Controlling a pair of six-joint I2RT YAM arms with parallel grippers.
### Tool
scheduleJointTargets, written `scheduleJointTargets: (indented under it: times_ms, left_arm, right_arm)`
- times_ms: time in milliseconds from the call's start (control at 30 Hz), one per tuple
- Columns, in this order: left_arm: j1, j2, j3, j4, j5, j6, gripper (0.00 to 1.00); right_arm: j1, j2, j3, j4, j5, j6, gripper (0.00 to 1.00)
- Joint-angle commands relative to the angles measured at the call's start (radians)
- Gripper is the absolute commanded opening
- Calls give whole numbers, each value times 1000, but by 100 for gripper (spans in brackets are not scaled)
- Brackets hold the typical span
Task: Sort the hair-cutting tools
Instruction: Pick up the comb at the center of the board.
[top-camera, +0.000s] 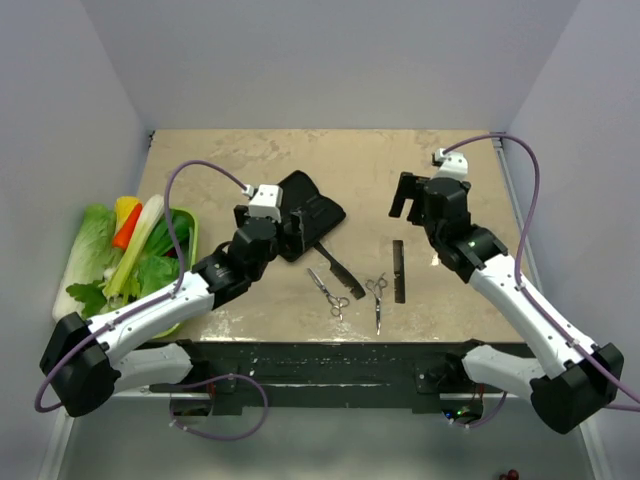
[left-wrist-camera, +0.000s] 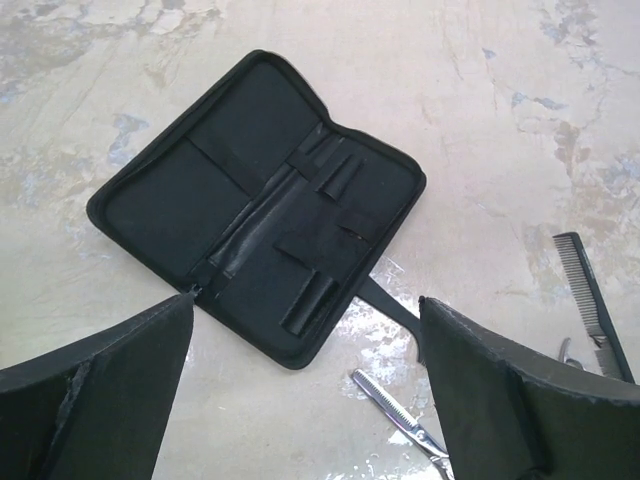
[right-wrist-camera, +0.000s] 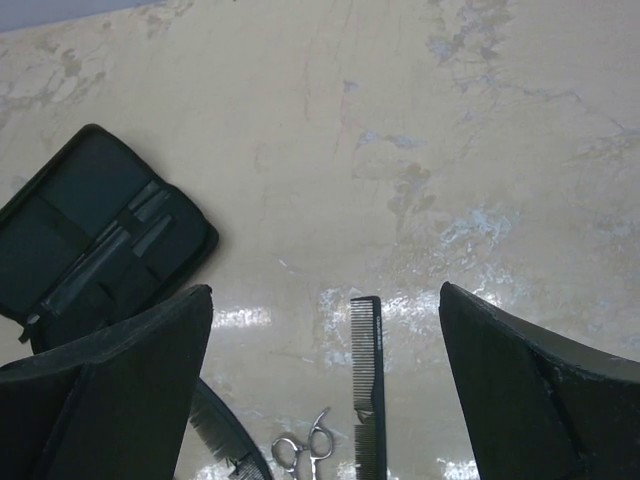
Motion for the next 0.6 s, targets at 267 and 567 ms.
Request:
scheduleJointTargets:
  times_ms: [267, 567]
  left_arm:
    - [-5, 194, 78, -20, -106, -70, 98]
    - [-4, 145, -25, -14, -67, -118, 97]
  right_arm:
    - [42, 112, 10, -32, -213, -59, 99]
    - [106, 244, -132, 40, -235, -7, 98]
